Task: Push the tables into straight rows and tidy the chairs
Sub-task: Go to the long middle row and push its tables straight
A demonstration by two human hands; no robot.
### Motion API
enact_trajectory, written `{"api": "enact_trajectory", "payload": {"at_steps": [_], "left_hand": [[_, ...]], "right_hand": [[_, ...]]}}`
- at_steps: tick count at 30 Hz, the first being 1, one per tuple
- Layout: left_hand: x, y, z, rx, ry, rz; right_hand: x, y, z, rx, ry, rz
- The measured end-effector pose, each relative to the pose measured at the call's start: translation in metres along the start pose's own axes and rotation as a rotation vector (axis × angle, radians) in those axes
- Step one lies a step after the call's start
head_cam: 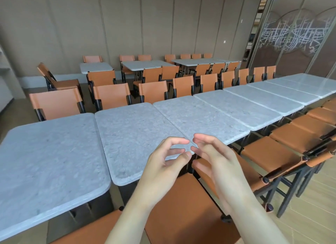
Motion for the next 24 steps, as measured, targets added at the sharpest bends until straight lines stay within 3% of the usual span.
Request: {"api": "enact_trajectory", "payload": {"at_steps": [12,24], "left_hand": [[0.080,0.024,0.045,-0.037,-0.191,0.011],[0.195,0.084,0.092,-0.241,-0.370,-0.004]], "right_hand": [[-0.072,-0.004,0.068,0.082,0.252,-0.030],[-0.170,-0.057,0.154,0.251,0.373,-0.054]]}}
Point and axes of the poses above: each hand's wrist, its own z-axis towards the middle knuckle, its own x-axis out of the palm, y = z × x, the point moved 3 cm from there along z, towards the middle knuckle, and after that the axes turned 1 degree about -y, right-handed, at the moved point
